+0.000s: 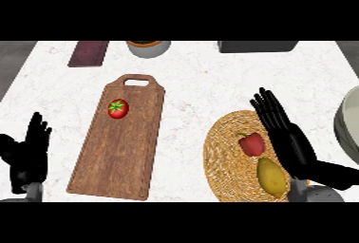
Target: Pick the bell pepper from the placemat and place it in the bowl
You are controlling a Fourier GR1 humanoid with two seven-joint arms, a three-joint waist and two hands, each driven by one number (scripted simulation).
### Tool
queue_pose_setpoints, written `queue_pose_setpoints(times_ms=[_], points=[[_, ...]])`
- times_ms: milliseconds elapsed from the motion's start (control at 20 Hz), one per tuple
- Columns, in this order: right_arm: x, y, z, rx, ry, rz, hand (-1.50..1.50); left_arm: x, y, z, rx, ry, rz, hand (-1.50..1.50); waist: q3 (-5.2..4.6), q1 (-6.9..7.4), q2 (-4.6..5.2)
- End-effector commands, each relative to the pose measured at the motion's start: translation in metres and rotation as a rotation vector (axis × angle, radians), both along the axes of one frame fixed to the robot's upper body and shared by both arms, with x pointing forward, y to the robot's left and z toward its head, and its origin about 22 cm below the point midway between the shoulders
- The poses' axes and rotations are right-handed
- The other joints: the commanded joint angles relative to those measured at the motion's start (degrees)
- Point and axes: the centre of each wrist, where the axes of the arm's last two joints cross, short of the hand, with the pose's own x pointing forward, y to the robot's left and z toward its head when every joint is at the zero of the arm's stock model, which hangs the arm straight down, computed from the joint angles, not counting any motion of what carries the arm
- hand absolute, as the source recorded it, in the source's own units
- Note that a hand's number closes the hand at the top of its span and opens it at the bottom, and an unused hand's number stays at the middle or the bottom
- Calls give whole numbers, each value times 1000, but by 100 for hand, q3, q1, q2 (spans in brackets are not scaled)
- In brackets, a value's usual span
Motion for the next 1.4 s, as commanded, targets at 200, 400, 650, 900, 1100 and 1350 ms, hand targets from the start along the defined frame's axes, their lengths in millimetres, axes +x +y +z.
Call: queue_pose_setpoints(times_ms=[200,400,650,900,1100,1350], points=[[39,2,29,-110,-43,608,150,43,-27,71,245,-280,-285,0,-129,313,43],[85,-82,47,-189,-147,230,-150,45,-54,64,237,-297,-409,0,-148,298,111],[96,-114,75,-195,-288,574,-150,55,-57,82,247,-288,-426,0,-138,325,59],[103,-126,130,-459,-357,647,-150,64,-65,87,249,-291,-435,0,-147,282,56],[101,-108,134,-687,-385,689,-150,53,-66,78,239,-273,-447,0,-161,321,3],[104,-78,146,-983,-457,747,-150,63,-74,80,246,-272,-438,0,-172,255,3]])
